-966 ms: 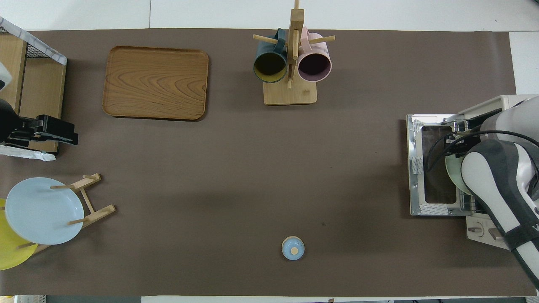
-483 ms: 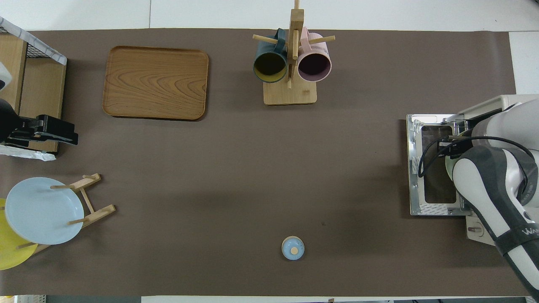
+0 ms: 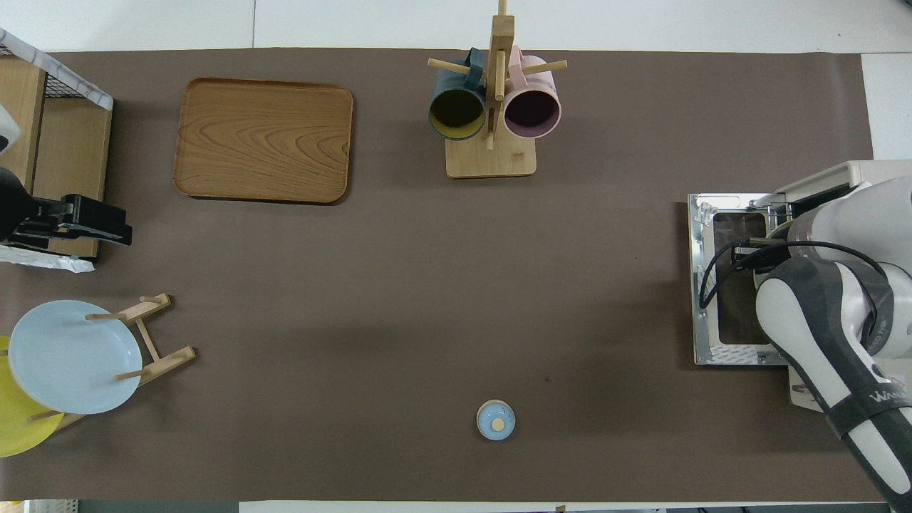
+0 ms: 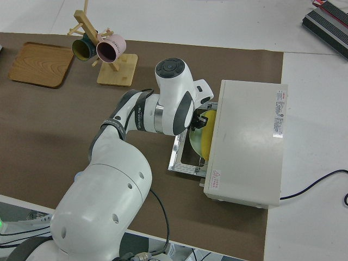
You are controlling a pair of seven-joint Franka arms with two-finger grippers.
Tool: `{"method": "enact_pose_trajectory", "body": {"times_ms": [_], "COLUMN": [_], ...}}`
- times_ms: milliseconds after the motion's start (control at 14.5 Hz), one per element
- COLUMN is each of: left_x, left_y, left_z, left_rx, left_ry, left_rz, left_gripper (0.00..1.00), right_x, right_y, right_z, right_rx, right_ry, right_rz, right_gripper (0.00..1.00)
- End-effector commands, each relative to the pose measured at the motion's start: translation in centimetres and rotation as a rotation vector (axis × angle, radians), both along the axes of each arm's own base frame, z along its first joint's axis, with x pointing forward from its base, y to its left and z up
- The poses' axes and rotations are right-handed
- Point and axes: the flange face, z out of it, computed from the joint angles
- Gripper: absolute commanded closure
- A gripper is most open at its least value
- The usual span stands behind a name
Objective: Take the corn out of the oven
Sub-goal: 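Reach into the oven and grasp the green plate with the right gripper, then pull the green plate out of the oven toward the table center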
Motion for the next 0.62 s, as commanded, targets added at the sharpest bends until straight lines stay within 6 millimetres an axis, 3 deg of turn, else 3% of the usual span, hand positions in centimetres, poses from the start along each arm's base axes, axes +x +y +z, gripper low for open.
{"method": "enact_pose_trajectory", "body": {"times_ms": [0, 138, 345, 552], "left_x": [-0.6, -0.6, -0.6, -0.6], "left_y": [0.3, 0.3, 0.3, 0.3], "left_z": [0.1, 0.2, 0.2, 0.2], "left_rx": [0.017, 0.017, 0.017, 0.017], "left_ry": [-0.009, -0.010, -0.010, -0.010], "left_rz": [0.003, 0.003, 0.003, 0.003], "left_gripper": [0.00, 0.00, 0.00, 0.00], "right_x": [-0.6, -0.4, 1.6, 3.2], "right_y": [0.0, 0.6, 4.3, 14.0], "right_z": [0.2, 0.5, 2.9, 5.4], "right_rx": [0.005, 0.005, 0.000, -0.028], "right_ry": [-0.012, 0.000, 0.044, 0.017], "right_rz": [0.007, 0.017, 0.070, 0.089], "right_gripper": [1.00, 1.00, 1.00, 1.00]}}
